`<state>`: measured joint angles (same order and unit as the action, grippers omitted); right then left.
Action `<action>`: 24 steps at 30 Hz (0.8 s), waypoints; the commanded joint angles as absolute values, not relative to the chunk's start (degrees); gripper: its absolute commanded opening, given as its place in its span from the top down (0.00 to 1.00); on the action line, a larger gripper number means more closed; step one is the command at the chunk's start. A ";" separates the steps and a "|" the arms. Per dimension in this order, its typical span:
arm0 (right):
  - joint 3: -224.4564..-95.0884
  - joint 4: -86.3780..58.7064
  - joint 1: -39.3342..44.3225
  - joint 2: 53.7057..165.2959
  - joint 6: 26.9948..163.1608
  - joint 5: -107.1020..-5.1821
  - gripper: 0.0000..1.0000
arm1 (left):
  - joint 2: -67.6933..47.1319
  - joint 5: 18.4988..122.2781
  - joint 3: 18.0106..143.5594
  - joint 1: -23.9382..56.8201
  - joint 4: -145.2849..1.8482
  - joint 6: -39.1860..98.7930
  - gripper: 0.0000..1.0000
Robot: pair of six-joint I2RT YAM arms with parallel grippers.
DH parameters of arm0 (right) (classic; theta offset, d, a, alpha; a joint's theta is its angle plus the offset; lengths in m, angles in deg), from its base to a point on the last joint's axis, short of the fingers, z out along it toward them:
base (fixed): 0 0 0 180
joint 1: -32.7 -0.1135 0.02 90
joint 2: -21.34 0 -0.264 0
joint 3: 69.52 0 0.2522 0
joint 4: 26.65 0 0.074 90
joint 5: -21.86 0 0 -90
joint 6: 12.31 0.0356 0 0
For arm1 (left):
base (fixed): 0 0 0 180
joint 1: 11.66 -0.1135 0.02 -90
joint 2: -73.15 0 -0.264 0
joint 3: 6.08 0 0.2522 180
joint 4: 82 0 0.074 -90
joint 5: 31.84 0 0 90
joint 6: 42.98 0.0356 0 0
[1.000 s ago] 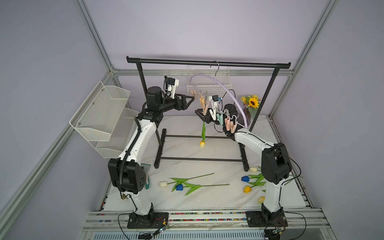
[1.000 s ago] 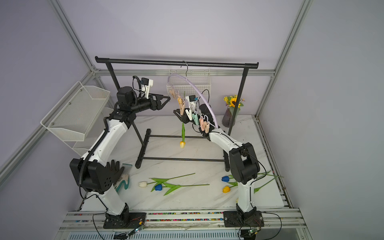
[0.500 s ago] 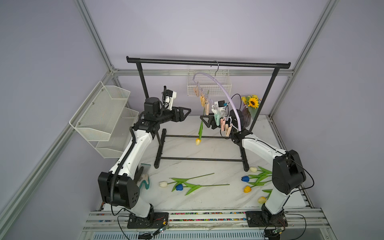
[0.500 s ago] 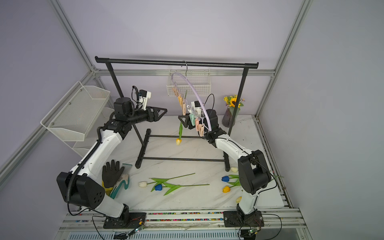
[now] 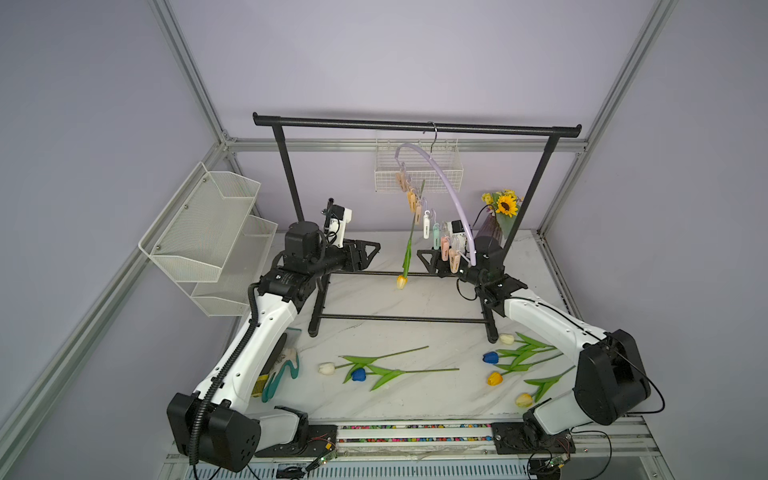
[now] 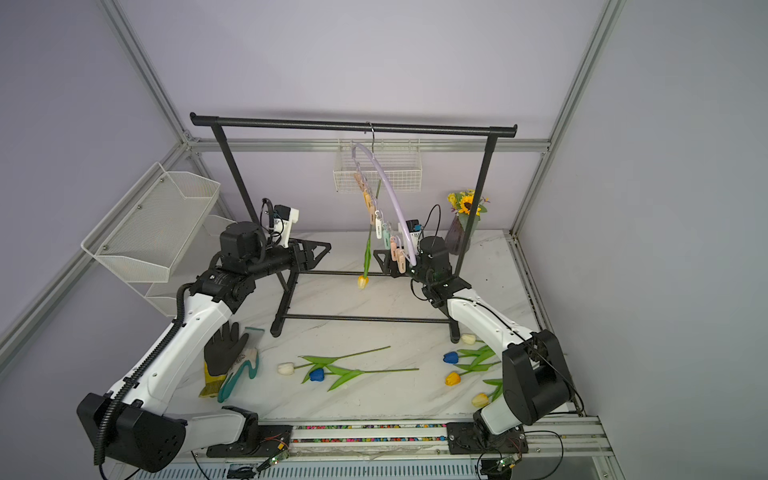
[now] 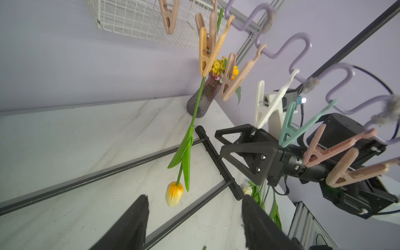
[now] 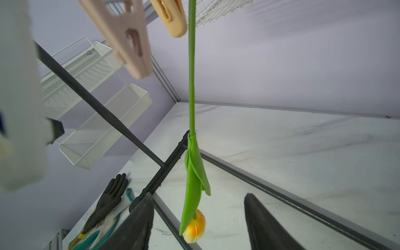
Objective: Dry the flowers on a clothes hanger
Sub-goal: Pick up the flower at the center of the board.
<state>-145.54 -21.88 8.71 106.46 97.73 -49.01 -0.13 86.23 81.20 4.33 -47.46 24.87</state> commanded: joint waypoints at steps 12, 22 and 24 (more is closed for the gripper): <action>-137.23 6.23 9.03 87.82 110.64 -66.41 0.34 | 7.06 67.72 67.12 13.73 -47.68 15.07 0.33; -134.35 15.18 8.96 85.85 119.28 -65.75 0.35 | 4.39 65.16 65.27 17.35 -42.65 13.45 0.35; -134.21 15.85 9.01 85.86 120.03 -65.55 0.35 | 3.39 64.71 64.75 18.76 -41.14 14.88 0.37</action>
<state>-134.46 12.59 8.71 86.85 117.20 -64.94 4.29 66.61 65.22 17.12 -43.35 14.69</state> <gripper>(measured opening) 0.649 0.642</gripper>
